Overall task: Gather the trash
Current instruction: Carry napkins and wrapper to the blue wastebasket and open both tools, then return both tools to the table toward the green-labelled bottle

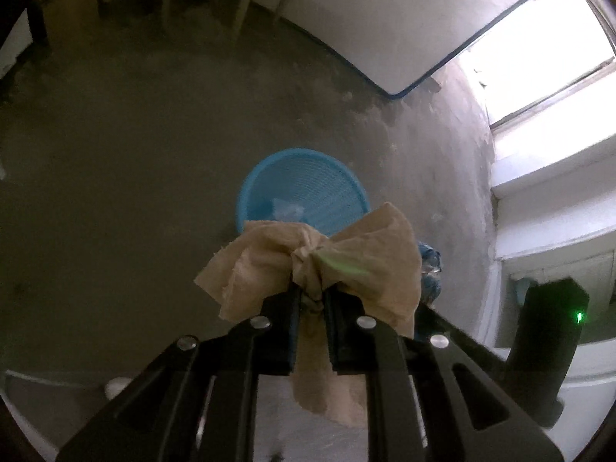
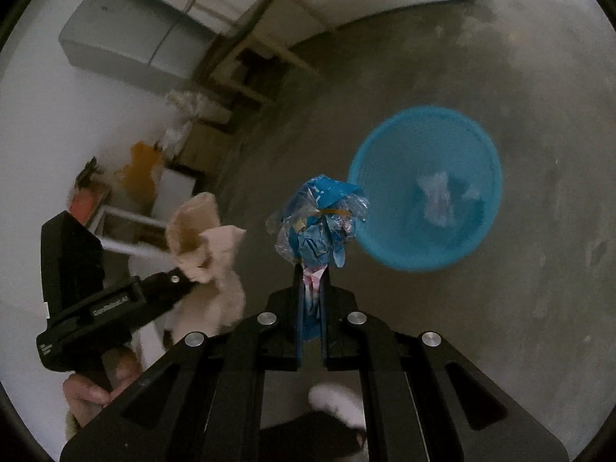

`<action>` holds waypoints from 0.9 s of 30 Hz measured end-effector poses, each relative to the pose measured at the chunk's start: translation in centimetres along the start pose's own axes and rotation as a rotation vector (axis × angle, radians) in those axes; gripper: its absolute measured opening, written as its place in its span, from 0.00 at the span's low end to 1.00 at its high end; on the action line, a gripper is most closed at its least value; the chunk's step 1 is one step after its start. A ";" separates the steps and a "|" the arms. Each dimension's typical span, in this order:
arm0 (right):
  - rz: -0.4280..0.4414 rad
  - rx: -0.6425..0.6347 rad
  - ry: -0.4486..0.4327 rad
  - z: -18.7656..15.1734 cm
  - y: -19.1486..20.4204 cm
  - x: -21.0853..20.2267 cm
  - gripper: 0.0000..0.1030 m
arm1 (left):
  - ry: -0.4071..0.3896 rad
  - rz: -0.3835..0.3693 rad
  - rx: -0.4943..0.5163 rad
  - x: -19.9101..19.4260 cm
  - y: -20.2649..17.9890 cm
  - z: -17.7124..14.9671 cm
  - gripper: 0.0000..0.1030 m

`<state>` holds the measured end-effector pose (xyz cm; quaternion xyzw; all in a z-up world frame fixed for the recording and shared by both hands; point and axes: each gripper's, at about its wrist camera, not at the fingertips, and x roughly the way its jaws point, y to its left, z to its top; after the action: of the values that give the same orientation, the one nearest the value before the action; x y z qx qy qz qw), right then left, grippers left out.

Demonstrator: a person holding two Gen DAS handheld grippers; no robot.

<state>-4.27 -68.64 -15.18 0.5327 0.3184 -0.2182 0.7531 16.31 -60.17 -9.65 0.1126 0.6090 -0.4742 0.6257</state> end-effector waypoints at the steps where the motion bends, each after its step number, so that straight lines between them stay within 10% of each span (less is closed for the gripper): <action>1: 0.000 0.004 -0.007 0.8 -0.4 0.3 0.10 | -0.002 -0.017 -0.004 0.8 -0.3 0.9 0.28; 5: -0.042 0.038 -0.033 3.9 -2.4 2.7 0.50 | -0.028 0.010 -0.018 2.5 -1.9 3.0 0.58; 17: -0.057 0.098 -0.062 2.1 -5.0 1.5 0.51 | -0.053 -0.100 -0.005 -1.8 -0.7 0.9 0.62; 27: 0.034 -0.083 -0.106 -1.6 0.3 -4.3 0.61 | -0.207 -0.099 0.132 -16.7 0.5 -6.5 0.63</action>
<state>-7.49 -67.06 -12.23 0.4941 0.2777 -0.2202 0.7939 15.64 -47.66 3.13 0.0735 0.5136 -0.5527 0.6522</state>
